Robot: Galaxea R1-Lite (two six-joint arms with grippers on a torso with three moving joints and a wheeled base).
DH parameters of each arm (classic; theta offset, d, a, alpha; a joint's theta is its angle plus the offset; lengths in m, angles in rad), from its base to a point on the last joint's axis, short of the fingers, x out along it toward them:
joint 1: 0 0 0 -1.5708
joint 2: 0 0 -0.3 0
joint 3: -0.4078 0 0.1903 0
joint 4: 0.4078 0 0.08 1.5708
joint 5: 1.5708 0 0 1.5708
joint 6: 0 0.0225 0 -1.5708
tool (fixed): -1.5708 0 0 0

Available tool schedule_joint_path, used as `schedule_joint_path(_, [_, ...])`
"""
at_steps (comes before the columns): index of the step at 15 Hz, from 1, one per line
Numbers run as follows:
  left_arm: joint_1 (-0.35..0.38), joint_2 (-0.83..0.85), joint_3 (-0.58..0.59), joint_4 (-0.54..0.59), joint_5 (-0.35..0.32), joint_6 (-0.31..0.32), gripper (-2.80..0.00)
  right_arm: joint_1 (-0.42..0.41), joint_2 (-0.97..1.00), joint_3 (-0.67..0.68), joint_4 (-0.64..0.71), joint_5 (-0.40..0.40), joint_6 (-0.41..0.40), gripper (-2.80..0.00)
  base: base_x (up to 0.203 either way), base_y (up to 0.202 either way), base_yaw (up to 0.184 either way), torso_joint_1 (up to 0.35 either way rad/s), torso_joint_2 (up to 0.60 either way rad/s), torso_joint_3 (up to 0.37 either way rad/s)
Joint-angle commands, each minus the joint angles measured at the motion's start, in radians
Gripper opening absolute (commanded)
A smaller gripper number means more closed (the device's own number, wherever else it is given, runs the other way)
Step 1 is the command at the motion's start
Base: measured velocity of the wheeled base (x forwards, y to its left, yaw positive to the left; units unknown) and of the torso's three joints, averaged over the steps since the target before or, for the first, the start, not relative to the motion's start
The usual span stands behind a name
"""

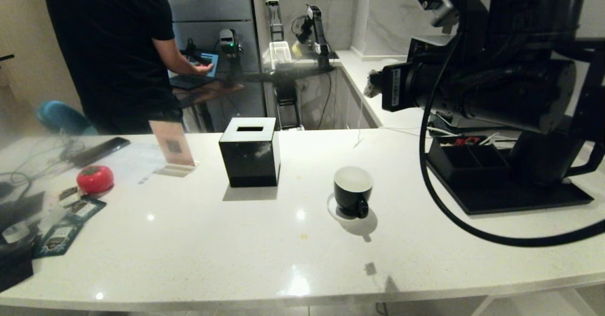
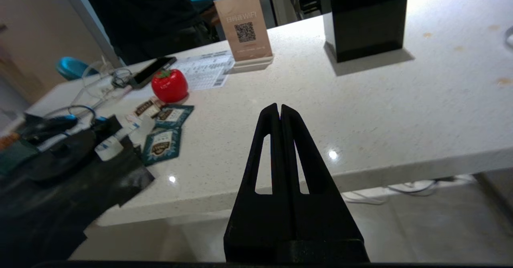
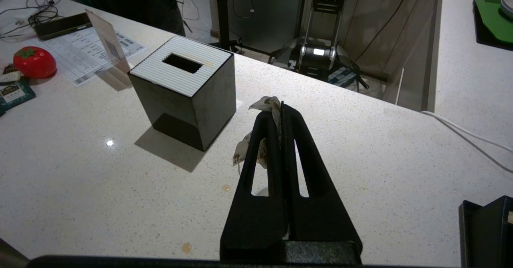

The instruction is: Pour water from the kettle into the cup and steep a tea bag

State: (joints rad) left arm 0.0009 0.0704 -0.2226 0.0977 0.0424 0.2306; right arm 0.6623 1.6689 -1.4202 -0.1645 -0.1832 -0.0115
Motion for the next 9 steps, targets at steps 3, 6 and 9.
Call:
schedule_joint_path(3, [0.018, 0.313, -0.142, -0.048, -0.004, -0.093, -2.8, -0.001, 0.011, -0.009, -0.003, 0.001, 0.001, -2.8, 0.0, 0.0, 0.0, 0.0, 0.0, 0.0])
schedule_joint_path(6, [0.008, 0.569, -0.266, -0.144, -0.006, -0.189, -2.8, -0.001, 0.033, -0.024, -0.004, 0.003, 0.002, -2.8, 0.0, 0.0, 0.0, 0.0, 0.0, 0.0])
schedule_joint_path(9, [-0.071, 0.75, -0.384, -0.177, -0.004, -0.32, -2.8, 0.0, 0.086, -0.099, -0.002, 0.005, 0.002, -2.8, 0.0, 0.0, 0.0, 0.0, 0.0, 0.0])
